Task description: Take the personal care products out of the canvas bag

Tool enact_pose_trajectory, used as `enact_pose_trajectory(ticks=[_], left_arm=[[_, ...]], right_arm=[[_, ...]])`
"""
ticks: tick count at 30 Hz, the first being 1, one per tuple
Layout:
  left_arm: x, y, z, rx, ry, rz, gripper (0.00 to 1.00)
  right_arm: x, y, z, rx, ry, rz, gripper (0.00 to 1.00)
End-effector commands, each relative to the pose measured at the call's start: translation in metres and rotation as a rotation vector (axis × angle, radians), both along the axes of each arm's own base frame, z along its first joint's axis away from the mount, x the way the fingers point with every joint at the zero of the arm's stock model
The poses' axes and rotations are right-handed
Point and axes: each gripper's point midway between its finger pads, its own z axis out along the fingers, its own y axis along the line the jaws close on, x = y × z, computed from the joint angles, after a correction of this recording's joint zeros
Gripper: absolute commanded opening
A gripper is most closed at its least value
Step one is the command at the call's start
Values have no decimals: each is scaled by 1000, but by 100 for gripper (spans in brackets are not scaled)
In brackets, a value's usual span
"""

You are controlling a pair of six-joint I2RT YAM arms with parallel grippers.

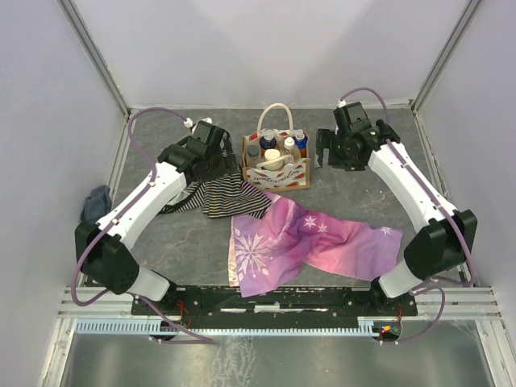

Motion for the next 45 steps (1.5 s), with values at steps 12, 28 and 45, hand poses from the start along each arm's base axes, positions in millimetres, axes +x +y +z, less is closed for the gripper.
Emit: enact_pose_trajectory(ticks=[12, 28, 45], left_arm=[[-1, 10, 9, 51, -46, -37, 90], [-5, -26, -86, -46, 107, -141, 87], [15, 19, -156, 249, 281, 61, 90]], right_arm=[[38, 32, 49, 79, -64, 125, 99], [-123, 108, -85, -15, 273, 286, 97], [-154, 107, -145, -248, 390, 290, 98]])
